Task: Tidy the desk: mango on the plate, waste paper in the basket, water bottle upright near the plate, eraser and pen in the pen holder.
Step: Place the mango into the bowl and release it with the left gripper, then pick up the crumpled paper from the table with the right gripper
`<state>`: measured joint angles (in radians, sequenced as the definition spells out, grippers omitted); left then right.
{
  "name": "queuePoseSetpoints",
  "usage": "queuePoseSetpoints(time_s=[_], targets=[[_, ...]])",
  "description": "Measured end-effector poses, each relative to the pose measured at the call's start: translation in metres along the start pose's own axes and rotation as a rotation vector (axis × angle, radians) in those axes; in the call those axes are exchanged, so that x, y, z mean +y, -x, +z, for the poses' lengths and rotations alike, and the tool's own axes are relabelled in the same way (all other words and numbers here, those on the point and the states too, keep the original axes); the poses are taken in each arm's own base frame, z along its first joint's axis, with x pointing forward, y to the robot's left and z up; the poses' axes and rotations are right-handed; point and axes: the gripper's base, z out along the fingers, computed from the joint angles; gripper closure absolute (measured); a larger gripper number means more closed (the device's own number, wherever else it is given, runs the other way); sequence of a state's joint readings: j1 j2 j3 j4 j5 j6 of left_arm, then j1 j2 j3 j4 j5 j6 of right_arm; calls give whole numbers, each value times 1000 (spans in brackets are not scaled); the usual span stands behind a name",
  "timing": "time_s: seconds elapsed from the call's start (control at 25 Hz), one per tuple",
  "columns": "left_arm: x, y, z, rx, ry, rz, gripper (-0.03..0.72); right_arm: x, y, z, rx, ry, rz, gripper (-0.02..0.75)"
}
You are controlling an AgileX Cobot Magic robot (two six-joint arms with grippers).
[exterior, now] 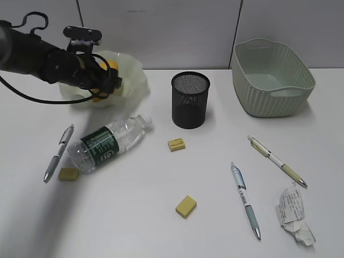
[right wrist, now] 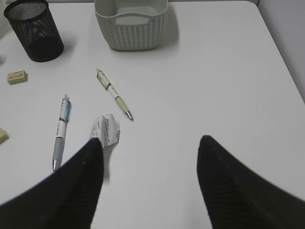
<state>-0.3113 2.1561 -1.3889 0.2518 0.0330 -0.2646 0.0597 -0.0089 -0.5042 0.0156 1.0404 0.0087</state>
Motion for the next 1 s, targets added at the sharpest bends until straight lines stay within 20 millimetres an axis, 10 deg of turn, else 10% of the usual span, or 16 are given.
queuePoseSetpoints(time_s=[0.28, 1.0], targets=[[2, 19, -25, -6, 19, -2, 87, 0, 0, 0, 0, 0, 0, 244], [17, 44, -191, 447, 201, -43, 106, 0, 0, 0, 0, 0, 0, 244]])
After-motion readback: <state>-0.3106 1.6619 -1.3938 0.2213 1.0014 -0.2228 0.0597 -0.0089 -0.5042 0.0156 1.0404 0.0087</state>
